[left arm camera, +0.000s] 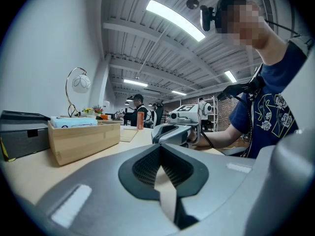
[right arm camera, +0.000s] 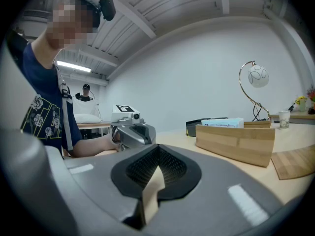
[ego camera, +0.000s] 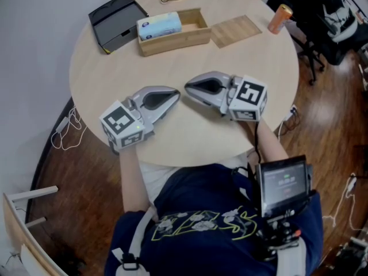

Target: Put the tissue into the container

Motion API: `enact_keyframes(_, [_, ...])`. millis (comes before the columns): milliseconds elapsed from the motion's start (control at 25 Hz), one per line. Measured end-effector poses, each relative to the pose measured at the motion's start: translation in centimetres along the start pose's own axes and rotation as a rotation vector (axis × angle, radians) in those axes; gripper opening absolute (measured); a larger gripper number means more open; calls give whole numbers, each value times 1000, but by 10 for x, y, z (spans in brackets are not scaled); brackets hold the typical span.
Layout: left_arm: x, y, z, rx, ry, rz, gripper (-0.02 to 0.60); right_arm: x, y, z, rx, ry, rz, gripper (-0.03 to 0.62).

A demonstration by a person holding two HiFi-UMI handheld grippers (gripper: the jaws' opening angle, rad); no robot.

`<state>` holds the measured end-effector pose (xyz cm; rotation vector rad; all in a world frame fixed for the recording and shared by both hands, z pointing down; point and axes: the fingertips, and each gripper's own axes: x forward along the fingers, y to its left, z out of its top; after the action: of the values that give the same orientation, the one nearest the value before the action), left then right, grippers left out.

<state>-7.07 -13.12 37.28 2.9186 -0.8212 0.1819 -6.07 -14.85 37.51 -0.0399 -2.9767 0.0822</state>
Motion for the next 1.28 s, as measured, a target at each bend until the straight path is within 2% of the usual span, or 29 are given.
enact_keyframes(280, [0,0,-1,-1,-1,-1,3,1,0,0,-2,0,3,0])
enact_keyframes(480, [0,1,0,-1,-1,0,5,2,6,0,-8,5,44,0])
enact_keyframes(1280, [0,1,-1,-1,0,1,4,1,7,-1,-11,2,54,0])
